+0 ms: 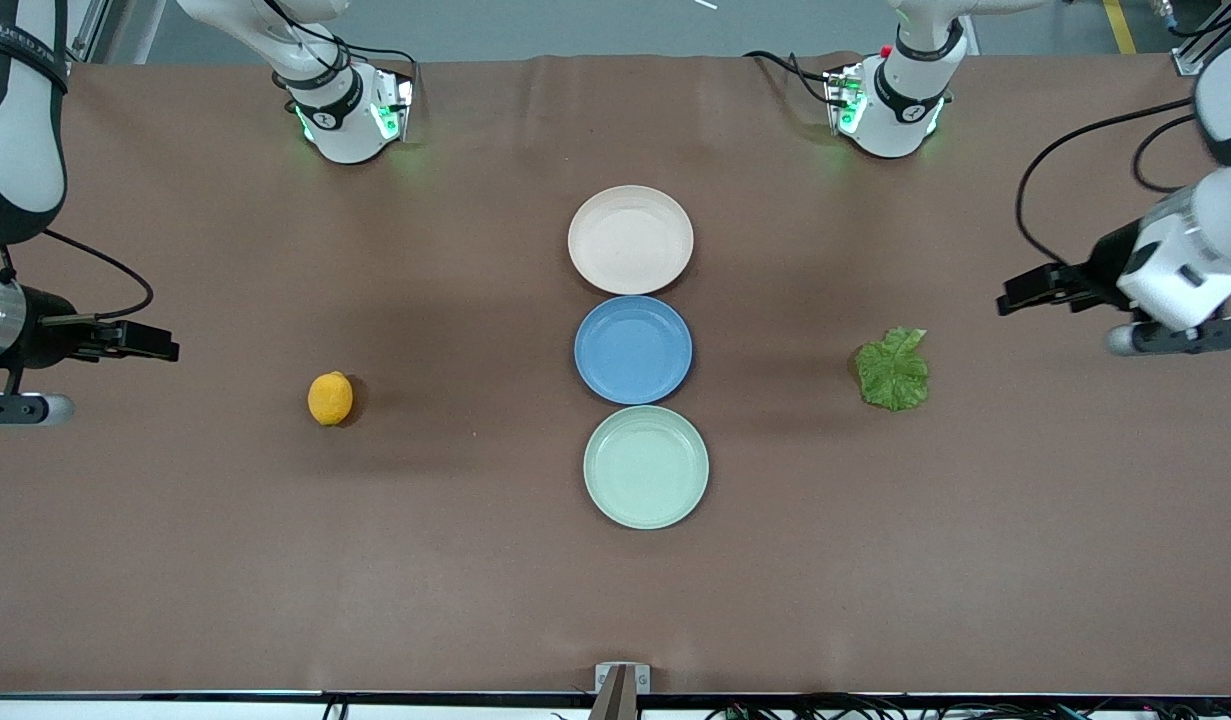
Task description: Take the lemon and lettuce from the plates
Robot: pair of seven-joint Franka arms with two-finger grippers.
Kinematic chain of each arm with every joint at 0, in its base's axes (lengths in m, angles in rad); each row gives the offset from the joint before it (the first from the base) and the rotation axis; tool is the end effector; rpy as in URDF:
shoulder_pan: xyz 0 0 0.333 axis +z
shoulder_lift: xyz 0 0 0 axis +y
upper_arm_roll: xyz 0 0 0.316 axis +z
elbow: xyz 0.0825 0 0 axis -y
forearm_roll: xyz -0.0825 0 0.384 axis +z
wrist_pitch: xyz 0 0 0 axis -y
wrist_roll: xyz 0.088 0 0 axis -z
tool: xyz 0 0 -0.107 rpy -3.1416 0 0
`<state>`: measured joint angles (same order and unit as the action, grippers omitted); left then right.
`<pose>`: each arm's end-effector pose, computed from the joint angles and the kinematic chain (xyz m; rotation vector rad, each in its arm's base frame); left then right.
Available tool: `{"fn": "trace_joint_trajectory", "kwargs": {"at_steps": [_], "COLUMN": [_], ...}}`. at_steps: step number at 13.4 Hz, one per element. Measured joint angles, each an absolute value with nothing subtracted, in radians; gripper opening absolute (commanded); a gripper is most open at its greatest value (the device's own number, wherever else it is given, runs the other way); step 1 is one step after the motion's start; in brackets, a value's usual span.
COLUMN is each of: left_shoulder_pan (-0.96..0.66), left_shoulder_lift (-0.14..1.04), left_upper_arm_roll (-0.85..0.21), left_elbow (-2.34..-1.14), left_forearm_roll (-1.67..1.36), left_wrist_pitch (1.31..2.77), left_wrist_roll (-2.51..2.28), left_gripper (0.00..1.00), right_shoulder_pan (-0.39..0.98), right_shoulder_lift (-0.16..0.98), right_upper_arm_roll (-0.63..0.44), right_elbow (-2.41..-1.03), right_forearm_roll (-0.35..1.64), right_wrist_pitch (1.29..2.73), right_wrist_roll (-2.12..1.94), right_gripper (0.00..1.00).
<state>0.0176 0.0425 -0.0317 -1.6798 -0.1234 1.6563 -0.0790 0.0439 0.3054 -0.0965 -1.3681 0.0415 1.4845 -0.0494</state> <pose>0.5685 -0.0199 0.5570 3.0166 0.1200 -0.1083 0.6300 -0.0199 0.5314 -3.1062 0.0028 0.2909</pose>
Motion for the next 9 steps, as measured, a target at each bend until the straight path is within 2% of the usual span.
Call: {"fn": "trace_joint_trajectory", "kwargs": {"at_steps": [5, 9], "left_shoulder_pan": [0.021, -0.005], "left_shoulder_lift": [-0.031, -0.049], "left_upper_arm_roll": [-0.033, -0.017], "left_elbow": [-1.658, -1.66], "left_forearm_roll": [-0.118, -0.107], "left_wrist_pitch": [1.633, 1.611], "left_wrist_roll": [-0.079, -0.079], "left_gripper": [1.0, 1.0], "right_shoulder_pan": [0.057, 0.059], "right_shoulder_lift": [0.243, 0.09], "right_upper_arm_roll": [-0.089, -0.09], "right_elbow": [-1.417, -1.612], "right_forearm_roll": [0.041, 0.032], "right_wrist_pitch": [1.487, 1.588], "right_wrist_roll": [-0.052, -0.052], "right_gripper": [1.0, 1.0]}}
